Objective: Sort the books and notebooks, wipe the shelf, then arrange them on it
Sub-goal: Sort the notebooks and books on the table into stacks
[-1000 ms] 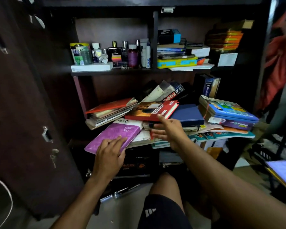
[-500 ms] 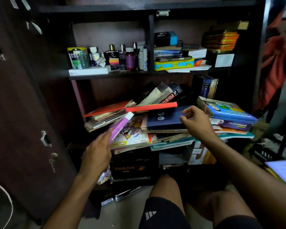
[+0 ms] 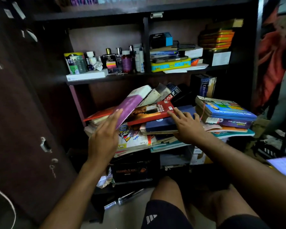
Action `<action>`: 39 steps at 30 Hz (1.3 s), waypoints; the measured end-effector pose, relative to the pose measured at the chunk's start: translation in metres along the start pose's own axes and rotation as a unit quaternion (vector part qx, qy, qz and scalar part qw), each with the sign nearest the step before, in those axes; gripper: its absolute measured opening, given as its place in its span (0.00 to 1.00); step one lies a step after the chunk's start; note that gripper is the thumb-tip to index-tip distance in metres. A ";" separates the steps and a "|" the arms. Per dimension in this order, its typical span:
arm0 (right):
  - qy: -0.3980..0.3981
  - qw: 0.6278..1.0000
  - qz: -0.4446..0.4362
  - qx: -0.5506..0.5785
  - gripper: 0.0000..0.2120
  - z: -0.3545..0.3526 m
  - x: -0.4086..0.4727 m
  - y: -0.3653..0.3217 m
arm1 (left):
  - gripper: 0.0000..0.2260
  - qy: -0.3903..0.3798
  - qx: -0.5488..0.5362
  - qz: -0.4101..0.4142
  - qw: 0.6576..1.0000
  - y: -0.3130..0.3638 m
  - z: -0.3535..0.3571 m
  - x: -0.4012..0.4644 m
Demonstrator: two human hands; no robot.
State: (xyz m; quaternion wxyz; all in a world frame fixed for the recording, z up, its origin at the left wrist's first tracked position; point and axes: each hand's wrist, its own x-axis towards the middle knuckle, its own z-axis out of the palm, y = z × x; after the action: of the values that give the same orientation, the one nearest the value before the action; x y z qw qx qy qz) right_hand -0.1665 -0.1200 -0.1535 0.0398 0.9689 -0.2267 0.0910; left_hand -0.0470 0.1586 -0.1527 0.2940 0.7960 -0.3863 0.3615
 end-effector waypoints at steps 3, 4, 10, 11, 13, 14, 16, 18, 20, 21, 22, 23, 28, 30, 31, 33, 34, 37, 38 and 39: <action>0.030 0.998 0.057 0.012 0.53 -0.005 0.000 0.006 | 0.24 -0.120 -0.049 0.006 0.992 -0.001 0.041 0.046; 0.030 0.995 0.090 0.036 0.54 -0.006 -0.001 0.011 | 0.23 -0.177 -0.062 0.026 0.982 -0.003 0.057 0.056; -0.006 0.931 0.185 0.315 0.51 0.000 -0.001 0.041 | 0.26 -0.289 -0.271 -0.098 0.913 -0.018 0.104 0.065; 0.000 0.924 0.183 0.337 0.50 0.002 -0.001 0.042 | 0.29 -0.261 -0.320 -0.190 0.891 -0.016 0.106 0.065; 0.015 0.914 0.183 0.363 0.48 0.005 0.003 0.045 | 0.36 -0.210 -0.387 -0.363 0.821 -0.011 0.118 0.068; 0.024 0.901 0.188 0.390 0.47 0.005 0.004 0.045 | 0.37 -0.195 -0.397 -0.415 0.795 -0.006 0.122 0.070; 0.045 0.867 0.194 0.457 0.47 0.004 0.005 0.044 | 0.36 -0.171 -0.392 -0.447 0.786 0.000 0.130 0.073; 0.060 0.855 0.198 0.476 0.47 0.005 0.004 0.042 | 0.33 -0.154 -0.396 -0.429 0.797 0.006 0.135 0.073; 0.073 0.833 0.204 0.509 0.44 0.004 0.003 0.042 | 0.29 -0.156 -0.410 -0.392 0.809 0.013 0.134 0.071; 0.075 0.810 0.211 0.542 0.41 0.003 0.002 0.045 | 0.29 -0.172 -0.410 -0.374 0.814 0.019 0.138 0.070; 0.069 0.783 0.216 0.579 0.38 -0.001 0.003 0.044 | 0.30 -0.187 -0.398 -0.355 0.825 0.024 0.138 0.068; 0.067 0.755 0.225 0.613 0.33 -0.004 0.005 0.045 | 0.32 -0.207 -0.376 -0.335 0.839 0.029 0.138 0.068; 0.093 0.677 0.222 0.696 0.18 -0.013 -0.001 0.042 | 0.23 -0.227 -0.410 -0.372 0.801 0.057 0.131 0.076; 0.096 0.672 0.210 0.704 0.16 -0.025 -0.006 0.039 | 0.16 -0.181 -0.467 -0.393 0.771 0.068 0.120 0.071; 0.108 0.674 0.198 0.703 0.14 -0.032 -0.009 0.040 | 0.16 -0.149 -0.496 -0.394 0.759 0.073 0.113 0.065; 0.137 0.676 0.168 0.704 0.11 -0.052 -0.019 0.046 | 0.20 -0.098 -0.545 -0.388 0.737 0.091 0.092 0.060; 0.149 0.672 0.152 0.710 0.10 -0.062 -0.029 0.051 | 0.21 -0.081 -0.566 -0.387 0.724 0.104 0.079 0.060; 0.184 0.666 0.106 0.715 0.11 -0.092 -0.063 0.073 | 0.20 -0.095 -0.649 -0.395 0.643 0.140 0.046 0.066; 0.189 0.667 0.099 0.714 0.11 -0.100 -0.076 0.082 | 0.20 -0.118 -0.674 -0.406 0.606 0.154 0.038 0.066; 0.193 0.667 0.097 0.713 0.10 -0.108 -0.095 0.096 | 0.20 -0.148 -0.687 -0.411 0.580 0.171 0.035 0.064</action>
State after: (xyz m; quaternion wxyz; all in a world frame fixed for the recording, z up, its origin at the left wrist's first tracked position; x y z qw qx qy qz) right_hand -0.3102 -0.1518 -0.0629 -0.6295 0.6352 -0.1730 0.4128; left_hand -0.1480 0.0161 -0.0884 0.8090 0.4723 -0.1888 -0.2945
